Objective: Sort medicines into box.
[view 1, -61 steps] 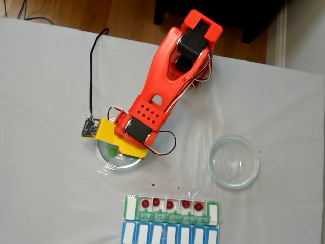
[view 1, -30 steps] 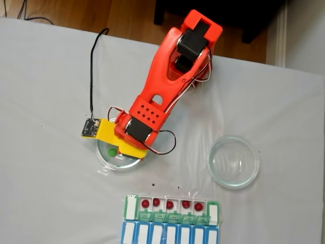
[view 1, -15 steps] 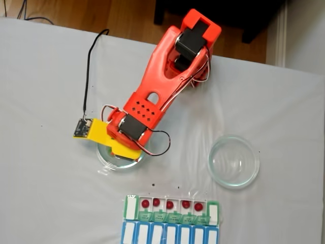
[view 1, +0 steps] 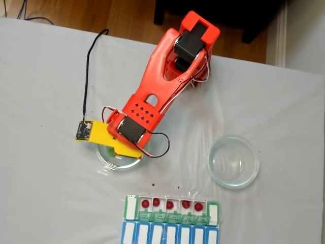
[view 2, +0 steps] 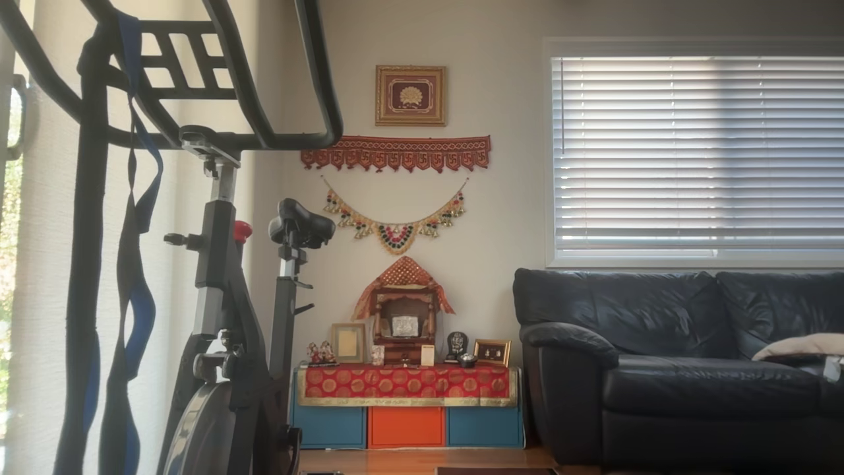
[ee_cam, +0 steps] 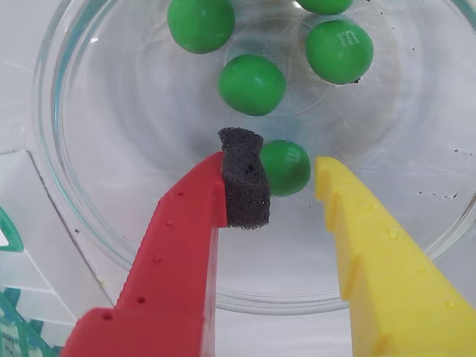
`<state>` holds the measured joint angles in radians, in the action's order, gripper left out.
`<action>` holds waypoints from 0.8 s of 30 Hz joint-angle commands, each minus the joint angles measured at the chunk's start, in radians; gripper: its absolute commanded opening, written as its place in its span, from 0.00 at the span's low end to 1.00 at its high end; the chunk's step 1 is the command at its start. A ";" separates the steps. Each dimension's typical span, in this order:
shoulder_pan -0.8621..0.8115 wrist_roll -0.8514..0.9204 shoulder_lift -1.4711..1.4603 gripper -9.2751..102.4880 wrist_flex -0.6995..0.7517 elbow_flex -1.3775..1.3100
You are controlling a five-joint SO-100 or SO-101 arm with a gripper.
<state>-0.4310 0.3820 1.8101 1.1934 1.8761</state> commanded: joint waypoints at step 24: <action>0.064 -0.051 -0.011 0.20 -0.002 0.009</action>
<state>-0.3789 0.3405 1.7779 1.2026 1.8914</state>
